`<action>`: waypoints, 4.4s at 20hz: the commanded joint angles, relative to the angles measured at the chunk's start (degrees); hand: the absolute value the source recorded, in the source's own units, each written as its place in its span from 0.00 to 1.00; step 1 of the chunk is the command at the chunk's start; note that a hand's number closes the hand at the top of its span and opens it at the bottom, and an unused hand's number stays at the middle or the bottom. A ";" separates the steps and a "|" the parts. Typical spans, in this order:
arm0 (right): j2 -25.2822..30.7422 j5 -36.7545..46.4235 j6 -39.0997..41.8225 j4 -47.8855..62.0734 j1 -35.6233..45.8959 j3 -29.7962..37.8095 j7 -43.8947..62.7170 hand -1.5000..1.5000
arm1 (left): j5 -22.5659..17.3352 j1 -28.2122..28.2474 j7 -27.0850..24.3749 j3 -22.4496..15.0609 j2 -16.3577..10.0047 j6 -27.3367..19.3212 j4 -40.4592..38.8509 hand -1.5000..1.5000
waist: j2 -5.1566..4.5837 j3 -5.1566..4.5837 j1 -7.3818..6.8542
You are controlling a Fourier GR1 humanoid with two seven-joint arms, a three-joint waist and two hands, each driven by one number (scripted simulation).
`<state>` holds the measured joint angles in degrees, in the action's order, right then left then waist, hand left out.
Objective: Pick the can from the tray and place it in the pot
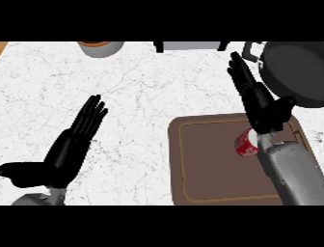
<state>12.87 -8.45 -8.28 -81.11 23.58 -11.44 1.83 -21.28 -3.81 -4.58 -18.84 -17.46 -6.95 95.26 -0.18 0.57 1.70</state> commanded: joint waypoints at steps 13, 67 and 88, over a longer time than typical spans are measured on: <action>12.37 -3.12 8.03 -12.63 -26.91 25.15 -48.86 0.00 | 7.14 5.98 -5.50 6.24 1.85 -12.39 -4.01 0.50 | 0.53 -0.38 0.96; 3.12 58.08 15.46 -10.76 -24.25 7.62 -9.41 0.00 | 19.32 4.06 -0.96 10.48 11.59 -7.89 -3.06 0.50 | 0.20 -0.57 -1.79; -4.90 67.93 8.30 9.04 -4.02 18.15 10.49 1.00 | 18.82 2.18 -2.78 11.05 12.05 -1.94 -4.27 0.50 | -2.51 -0.85 -8.42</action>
<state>10.45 57.25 -1.48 -79.15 12.52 2.40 -0.66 -2.61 -1.01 -6.94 -6.95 -5.06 -10.07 91.06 -0.85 -0.46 -3.17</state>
